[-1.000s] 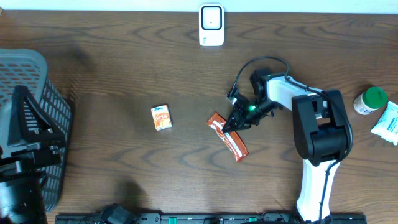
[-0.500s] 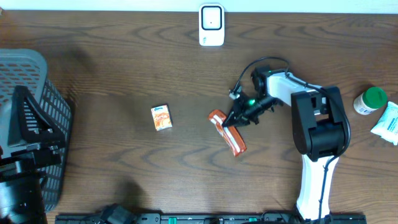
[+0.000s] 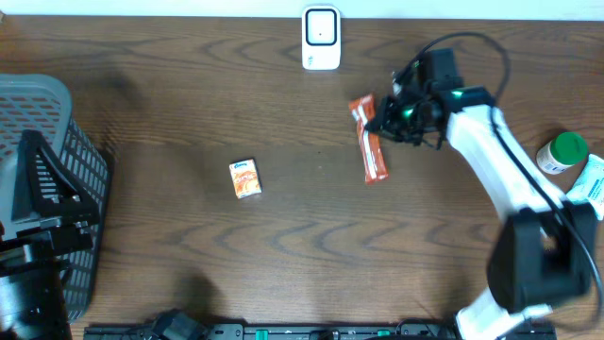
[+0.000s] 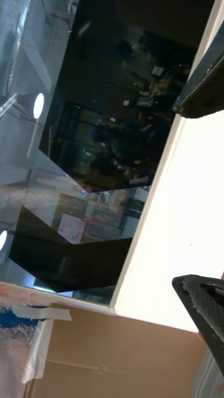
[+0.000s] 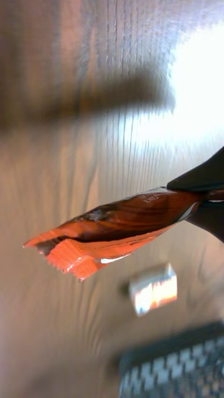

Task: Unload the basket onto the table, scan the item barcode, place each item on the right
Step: 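Lift the TOP bar and hold it up to the scanner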

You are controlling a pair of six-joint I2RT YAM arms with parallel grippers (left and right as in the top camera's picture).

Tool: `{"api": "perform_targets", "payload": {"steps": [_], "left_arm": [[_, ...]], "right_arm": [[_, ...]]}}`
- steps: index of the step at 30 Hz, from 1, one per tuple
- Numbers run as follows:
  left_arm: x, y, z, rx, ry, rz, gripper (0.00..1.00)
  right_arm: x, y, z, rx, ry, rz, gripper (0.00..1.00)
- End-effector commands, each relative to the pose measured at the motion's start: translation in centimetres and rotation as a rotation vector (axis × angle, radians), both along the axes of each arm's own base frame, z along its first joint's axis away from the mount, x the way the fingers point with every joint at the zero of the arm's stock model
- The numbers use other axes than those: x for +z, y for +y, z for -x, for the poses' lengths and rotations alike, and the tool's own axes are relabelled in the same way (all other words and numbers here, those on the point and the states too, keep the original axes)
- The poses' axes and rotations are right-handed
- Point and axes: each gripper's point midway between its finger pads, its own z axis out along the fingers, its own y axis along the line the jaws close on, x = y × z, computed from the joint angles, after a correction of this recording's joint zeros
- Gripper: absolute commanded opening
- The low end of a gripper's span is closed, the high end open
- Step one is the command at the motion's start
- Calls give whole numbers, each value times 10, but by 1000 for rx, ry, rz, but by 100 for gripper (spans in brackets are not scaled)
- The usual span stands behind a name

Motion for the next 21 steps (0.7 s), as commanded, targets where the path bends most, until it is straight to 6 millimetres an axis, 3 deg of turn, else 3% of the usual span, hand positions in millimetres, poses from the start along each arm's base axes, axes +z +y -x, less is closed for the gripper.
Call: {"api": "perform_targets", "payload": {"steps": [1, 6, 12, 17, 19, 21], "left_arm": [[-1, 1, 1, 1, -4, 5, 81], [-1, 1, 1, 1, -4, 5, 81], [-2, 1, 1, 1, -3, 5, 81], [-6, 0, 0, 2, 19, -9, 81], [-8, 0, -1, 2, 28, -14, 81], [-11, -1, -2, 2, 41, -22, 81]], "right_arm": [[62, 5, 10, -87, -67, -83, 1], [108, 10, 28, -85, -133, -152, 1], [125, 27, 43, 14, -143, -240, 1], [120, 26, 17, -21, -330, -22, 1], [132, 29, -1, -50, -462, 53, 1], [142, 21, -19, -130, -572, 156, 1]]}}
